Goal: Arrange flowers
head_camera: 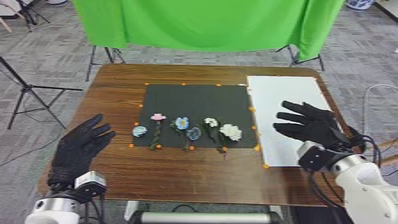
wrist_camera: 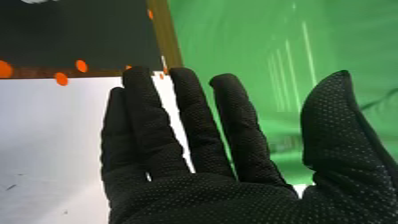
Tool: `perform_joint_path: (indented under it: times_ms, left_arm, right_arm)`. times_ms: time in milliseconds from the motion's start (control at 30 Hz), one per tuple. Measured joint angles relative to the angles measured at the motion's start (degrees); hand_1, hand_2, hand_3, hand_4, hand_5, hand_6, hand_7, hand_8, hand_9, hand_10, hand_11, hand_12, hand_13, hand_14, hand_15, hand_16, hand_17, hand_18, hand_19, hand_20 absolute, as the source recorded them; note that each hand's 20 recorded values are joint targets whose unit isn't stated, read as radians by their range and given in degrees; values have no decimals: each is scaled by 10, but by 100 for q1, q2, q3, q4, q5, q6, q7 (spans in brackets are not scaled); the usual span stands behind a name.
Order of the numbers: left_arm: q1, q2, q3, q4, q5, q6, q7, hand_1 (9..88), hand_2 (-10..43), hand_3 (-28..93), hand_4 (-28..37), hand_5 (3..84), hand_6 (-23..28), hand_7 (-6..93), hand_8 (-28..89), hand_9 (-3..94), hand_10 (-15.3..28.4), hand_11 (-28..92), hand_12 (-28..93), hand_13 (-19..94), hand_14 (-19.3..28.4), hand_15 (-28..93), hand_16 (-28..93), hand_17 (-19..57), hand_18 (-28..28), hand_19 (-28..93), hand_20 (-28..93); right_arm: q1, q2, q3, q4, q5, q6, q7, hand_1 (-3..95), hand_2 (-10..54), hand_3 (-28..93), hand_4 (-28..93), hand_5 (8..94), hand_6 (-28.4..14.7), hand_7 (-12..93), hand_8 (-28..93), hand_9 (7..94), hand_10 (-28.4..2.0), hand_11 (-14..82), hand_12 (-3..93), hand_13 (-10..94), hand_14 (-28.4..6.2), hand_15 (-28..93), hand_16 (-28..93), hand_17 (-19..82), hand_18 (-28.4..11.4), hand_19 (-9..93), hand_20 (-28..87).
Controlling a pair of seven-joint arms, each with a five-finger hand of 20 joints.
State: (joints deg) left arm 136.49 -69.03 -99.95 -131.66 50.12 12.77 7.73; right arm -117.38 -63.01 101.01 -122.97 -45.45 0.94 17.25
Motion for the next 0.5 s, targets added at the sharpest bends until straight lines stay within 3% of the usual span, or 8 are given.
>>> perform_joint_path:
  times_ms: [100,300,500]
  left_arm:
    - [-18,-15,-21,3,13,-61,-57,247,37,828,-193,415,107,140,-96,391,199,251,95,293,264,480,-86,-70,235,592,-41]
    - [-101,-15,14,32,13,-145,-73,247,36,828,-192,411,104,137,-96,387,198,248,94,290,266,478,-88,-69,237,590,-41]
    - [-125,19,63,42,-2,-126,27,248,36,827,-191,410,104,138,-95,388,197,252,97,292,266,481,-88,-69,238,592,-40]
  right_arm:
    - [-3,59,-12,28,-142,-257,-1,126,105,932,-226,467,-16,183,-145,507,-175,155,127,377,-222,347,123,78,-215,547,224]
    - [9,174,-134,51,-177,-249,-47,126,103,932,-216,465,-13,187,-147,503,-171,154,125,375,-222,347,122,75,-213,545,227]
    - [57,174,-141,84,-182,-282,-47,126,101,932,-213,460,-11,188,-148,503,-171,153,125,373,-221,346,122,73,-212,543,229]
